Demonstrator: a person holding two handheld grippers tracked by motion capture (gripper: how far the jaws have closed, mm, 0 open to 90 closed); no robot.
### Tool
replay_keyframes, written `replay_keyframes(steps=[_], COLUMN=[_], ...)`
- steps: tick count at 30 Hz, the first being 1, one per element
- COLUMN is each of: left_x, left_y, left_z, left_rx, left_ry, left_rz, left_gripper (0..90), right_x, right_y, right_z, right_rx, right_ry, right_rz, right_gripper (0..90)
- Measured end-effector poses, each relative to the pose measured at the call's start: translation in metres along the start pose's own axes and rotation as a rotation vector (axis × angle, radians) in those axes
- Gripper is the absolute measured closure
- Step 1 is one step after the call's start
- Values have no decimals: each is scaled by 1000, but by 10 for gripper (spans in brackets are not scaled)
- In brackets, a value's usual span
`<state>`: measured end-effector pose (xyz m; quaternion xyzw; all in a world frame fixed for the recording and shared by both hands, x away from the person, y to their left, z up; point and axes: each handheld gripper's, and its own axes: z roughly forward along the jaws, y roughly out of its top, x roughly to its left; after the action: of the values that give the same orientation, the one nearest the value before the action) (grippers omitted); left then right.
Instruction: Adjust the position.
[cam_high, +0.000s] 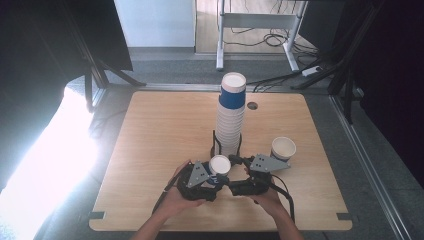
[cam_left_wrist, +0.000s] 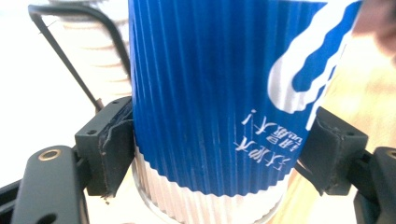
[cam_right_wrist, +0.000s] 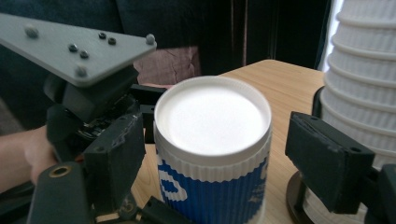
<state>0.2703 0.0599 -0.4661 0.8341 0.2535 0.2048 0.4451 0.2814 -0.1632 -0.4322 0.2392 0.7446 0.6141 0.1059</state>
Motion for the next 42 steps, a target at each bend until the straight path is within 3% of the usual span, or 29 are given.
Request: replay_keyframes(steps=[5, 10, 17, 24, 35, 38, 42], left_x=[3, 4, 2, -5, -18, -20, -18], left_y=[0, -1, -2, 1, 6, 8, 9], left_z=[1, 4, 6, 8, 10, 10, 11], left_rx=[59, 118, 153, 173, 172, 173, 161], left_ry=[30, 60, 92, 119, 116, 113, 101], left_rz=[58, 119, 185, 261, 361, 373, 355], left_gripper=[203, 202, 202, 202, 200, 195, 170], right_x=[-3, -4, -8, -9, -9, -10, -11], right_y=[1, -1, -6, -9, -18, -19, -18], right_z=[-6, -6, -2, 4, 17, 16, 14], right_rx=[-2, 33, 86, 124, 198, 185, 175], right_ry=[-11, -6, -3, -6, 22, 40, 39], right_rz=[12, 11, 27, 25, 44, 51, 51], right_gripper=[181, 164, 146, 135, 160, 241, 258])
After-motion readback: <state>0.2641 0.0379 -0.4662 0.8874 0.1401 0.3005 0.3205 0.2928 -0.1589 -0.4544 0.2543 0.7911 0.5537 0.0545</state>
